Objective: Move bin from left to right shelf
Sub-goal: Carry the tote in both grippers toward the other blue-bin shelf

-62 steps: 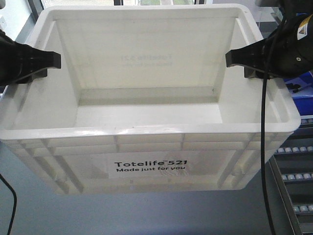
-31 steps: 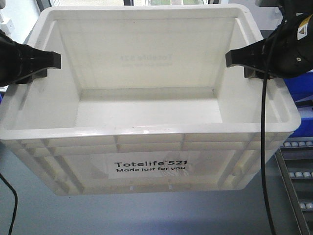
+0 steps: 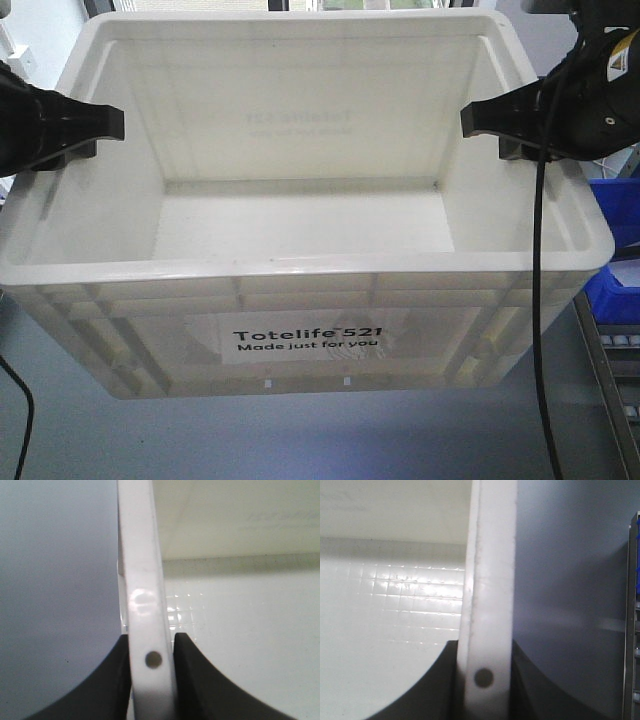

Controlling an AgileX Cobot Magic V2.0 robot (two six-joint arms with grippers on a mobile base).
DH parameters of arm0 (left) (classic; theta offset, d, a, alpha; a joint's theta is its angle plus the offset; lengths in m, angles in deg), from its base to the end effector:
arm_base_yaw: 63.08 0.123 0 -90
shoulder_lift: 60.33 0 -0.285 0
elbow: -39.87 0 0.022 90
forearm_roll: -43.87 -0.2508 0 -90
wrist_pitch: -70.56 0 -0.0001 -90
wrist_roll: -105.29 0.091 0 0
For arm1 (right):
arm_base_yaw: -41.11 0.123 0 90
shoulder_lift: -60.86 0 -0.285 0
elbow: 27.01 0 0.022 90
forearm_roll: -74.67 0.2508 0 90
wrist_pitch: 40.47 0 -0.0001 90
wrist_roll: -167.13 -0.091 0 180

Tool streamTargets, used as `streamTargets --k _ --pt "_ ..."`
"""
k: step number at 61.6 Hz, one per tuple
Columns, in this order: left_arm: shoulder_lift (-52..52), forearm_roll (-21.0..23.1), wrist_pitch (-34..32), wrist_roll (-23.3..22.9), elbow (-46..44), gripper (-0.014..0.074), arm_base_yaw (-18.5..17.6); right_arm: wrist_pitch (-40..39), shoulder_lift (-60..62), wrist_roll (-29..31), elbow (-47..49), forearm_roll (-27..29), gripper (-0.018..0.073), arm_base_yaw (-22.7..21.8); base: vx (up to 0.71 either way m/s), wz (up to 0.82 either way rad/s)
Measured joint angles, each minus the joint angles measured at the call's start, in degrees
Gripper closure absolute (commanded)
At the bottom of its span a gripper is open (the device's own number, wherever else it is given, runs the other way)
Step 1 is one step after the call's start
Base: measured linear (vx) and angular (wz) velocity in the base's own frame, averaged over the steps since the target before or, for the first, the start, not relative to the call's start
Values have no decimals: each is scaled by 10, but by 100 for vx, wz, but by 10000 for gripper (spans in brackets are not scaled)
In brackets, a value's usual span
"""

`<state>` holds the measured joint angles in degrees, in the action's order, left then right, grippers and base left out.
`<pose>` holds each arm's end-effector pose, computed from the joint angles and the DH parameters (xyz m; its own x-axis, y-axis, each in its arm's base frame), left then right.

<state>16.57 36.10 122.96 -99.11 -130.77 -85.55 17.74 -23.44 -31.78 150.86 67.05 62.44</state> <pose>0.2294 -0.0843 0.3712 -0.7565 -0.0488 -0.6522 0.0637 0.9870 -0.1477 0.2582 0.0898 0.3706 -0.8092 -0.0421 -0.5860 -0.0957 0.9935 0.0608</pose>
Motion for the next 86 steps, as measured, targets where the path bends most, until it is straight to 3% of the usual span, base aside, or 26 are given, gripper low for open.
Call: streamTargets --k 86 --pt "0 0 -1 0 0 452 0 0 0 0 0 -1 567 0 19 3"
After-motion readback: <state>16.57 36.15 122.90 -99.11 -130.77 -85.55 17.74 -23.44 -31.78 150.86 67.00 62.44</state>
